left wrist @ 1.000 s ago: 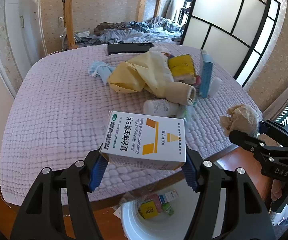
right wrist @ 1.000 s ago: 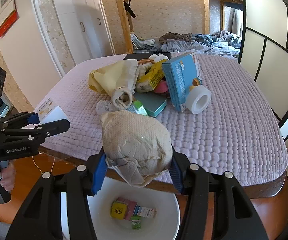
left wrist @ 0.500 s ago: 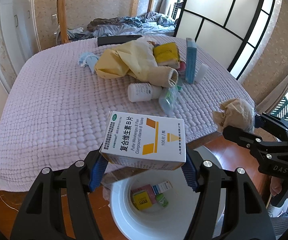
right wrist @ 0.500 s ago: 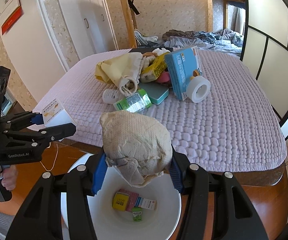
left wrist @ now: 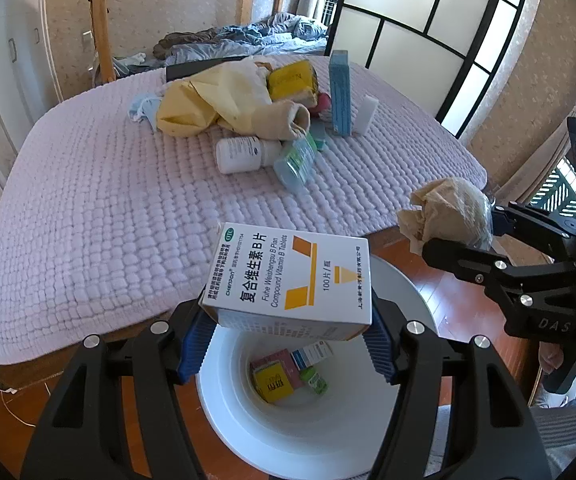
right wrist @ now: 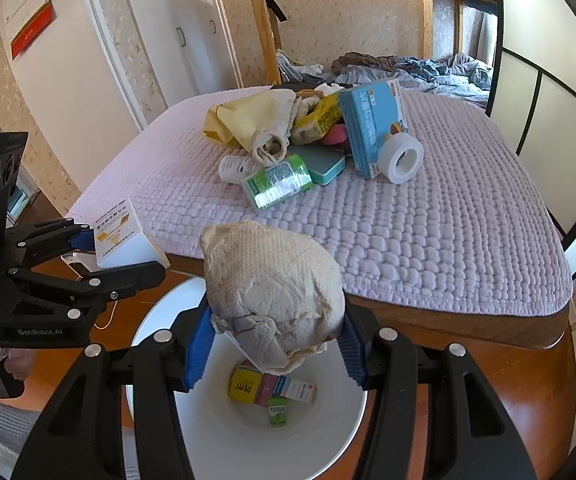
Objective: Collect trash
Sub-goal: 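Carry the white box and crumpled tissue with both grippers over the white bin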
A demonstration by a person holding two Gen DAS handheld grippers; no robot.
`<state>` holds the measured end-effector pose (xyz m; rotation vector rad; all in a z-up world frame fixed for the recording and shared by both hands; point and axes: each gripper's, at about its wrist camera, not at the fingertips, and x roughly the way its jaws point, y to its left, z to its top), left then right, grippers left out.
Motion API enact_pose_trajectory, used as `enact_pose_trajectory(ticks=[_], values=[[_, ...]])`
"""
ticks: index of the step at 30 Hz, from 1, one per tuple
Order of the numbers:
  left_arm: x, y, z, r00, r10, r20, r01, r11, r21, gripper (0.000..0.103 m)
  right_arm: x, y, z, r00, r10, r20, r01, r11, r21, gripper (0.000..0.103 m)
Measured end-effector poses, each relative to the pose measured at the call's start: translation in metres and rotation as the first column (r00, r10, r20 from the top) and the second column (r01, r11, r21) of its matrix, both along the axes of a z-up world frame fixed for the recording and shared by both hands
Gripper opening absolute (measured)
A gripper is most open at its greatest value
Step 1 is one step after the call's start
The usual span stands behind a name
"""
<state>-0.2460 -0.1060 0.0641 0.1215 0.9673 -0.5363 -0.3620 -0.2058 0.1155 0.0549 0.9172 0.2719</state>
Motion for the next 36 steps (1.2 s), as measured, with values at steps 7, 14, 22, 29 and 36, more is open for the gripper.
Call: enact_pose_trajectory(ticks=[7,14,22,29,36], values=[[-0.01,0.001,-0.005,1.0,-0.014,-0.026,0.014,1.0,0.005,0.066,-0.007,0.003,-0.004,1.0,0.016,-0.021,-0.017,1.0,-0.005,0.053],[-0.021,-0.005,-0.014,0.997,-0.046,-0.055,0.046,0.999,0.011,0.066,-0.014,0.007,-0.013,0.998,0.034,-0.057,-0.035,0.999,-0.014,0.053],[-0.029,-0.006,-0.027,0.993,-0.069,-0.092,0.072,0.997,0.031,0.066,-0.018,0.008,-0.027,0.995,0.033,-0.097,-0.035,0.999,-0.018,0.053],[-0.032,-0.002,-0.038,0.991,-0.065,-0.115,0.072,0.996,0.053,0.066,-0.02,0.009,-0.039,0.992,0.033,-0.125,-0.036,0.999,-0.021,0.053],[-0.031,-0.002,-0.05,0.989,-0.056,-0.136,0.068,0.994,0.081,0.066,-0.017,0.012,-0.051,0.988,0.033,-0.149,-0.037,0.999,-0.025,0.053]])
